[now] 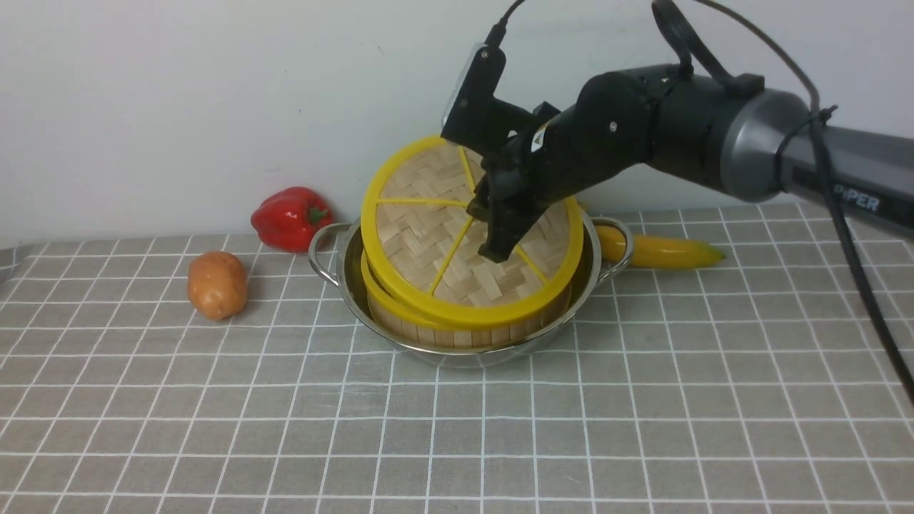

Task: Place the steamer in the pot on the grey tablecloth, and put the lid on the steamer.
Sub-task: 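Place the bamboo steamer lid onto the steamer basket in the pot with the right gripper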

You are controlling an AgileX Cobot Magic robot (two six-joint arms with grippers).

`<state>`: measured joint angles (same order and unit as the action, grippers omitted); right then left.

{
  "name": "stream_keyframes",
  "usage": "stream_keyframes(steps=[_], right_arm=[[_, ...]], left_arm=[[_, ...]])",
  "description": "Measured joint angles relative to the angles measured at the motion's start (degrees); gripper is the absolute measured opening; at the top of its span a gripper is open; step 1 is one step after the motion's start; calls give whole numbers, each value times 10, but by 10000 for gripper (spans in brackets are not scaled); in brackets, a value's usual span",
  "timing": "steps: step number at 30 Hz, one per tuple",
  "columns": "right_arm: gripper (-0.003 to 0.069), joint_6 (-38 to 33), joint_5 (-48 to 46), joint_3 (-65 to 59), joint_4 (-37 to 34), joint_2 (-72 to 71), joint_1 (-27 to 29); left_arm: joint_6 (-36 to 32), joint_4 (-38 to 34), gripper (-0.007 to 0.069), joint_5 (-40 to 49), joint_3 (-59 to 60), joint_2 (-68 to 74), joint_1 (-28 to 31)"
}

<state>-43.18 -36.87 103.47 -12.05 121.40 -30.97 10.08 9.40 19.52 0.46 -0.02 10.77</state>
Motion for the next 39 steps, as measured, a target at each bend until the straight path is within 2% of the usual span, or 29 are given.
stream_keyframes(steps=[17,22,31,33,39], right_arm=[[148,42,-59,0,4,-57,0],[148,85,-78,0,-42,-57,19],[148,3,-145,0,-179,-57,35],[148,-3,-146,0,-181,-57,30],[148,-3,-146,29,-130,-57,17]], left_arm=[[0,0,243,0,0,0,0],[0,0,243,0,0,0,0],[0,0,243,0,0,0,0],[0,0,243,0,0,0,0],[0,0,243,0,0,0,0]])
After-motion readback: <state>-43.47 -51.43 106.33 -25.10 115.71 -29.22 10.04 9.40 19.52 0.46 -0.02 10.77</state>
